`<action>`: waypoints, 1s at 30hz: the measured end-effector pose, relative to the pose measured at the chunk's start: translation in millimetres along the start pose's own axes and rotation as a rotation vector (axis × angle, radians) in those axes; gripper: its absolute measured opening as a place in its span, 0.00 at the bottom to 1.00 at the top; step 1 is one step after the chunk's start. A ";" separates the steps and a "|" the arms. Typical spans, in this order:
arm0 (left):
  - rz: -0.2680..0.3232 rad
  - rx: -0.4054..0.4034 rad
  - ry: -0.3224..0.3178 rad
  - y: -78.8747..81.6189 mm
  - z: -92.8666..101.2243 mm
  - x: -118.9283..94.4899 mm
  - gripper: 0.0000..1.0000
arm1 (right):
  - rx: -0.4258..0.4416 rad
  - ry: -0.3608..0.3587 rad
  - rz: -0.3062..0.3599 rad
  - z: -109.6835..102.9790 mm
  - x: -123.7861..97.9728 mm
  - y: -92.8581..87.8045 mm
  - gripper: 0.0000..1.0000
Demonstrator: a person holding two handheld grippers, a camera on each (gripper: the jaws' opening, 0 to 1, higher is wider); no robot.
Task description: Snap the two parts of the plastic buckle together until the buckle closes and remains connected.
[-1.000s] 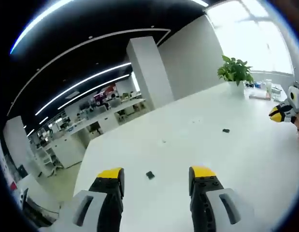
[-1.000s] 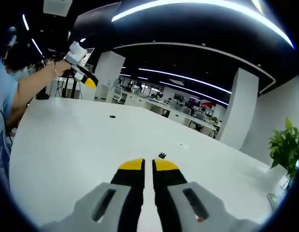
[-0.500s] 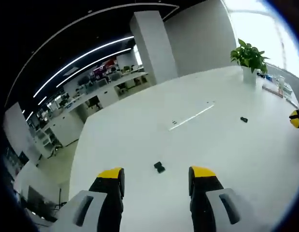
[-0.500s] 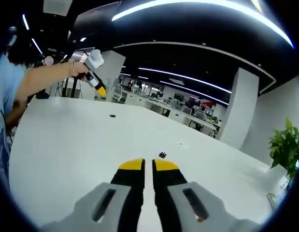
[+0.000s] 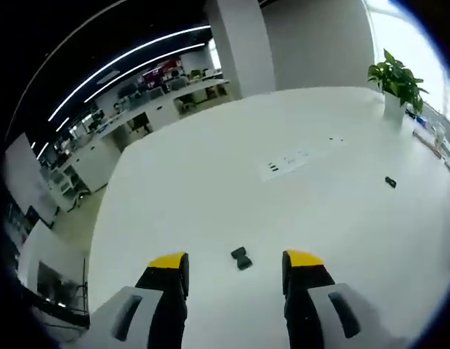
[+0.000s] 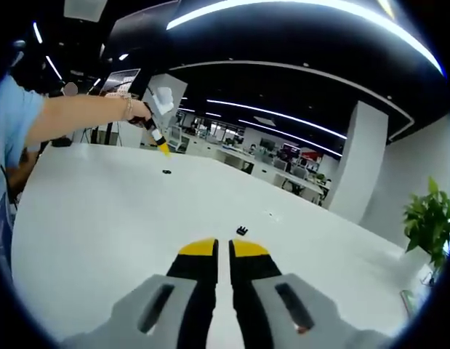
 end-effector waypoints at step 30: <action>-0.192 -0.234 -0.080 -21.9 10.9 62.8 0.23 | 0.008 0.008 -0.010 0.9 -1.6 -2.8 0.05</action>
Point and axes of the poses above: the point that each gripper's makers call its tool centre point, and the gripper's own axes: x roughly forward along the fingers, z roughly to its right, y roughly out of its top, the point moved 8 cm from there along -x, roughly backward along the fingers, and after that the axes turned 12 degrees about x, right-handed, at the moved point
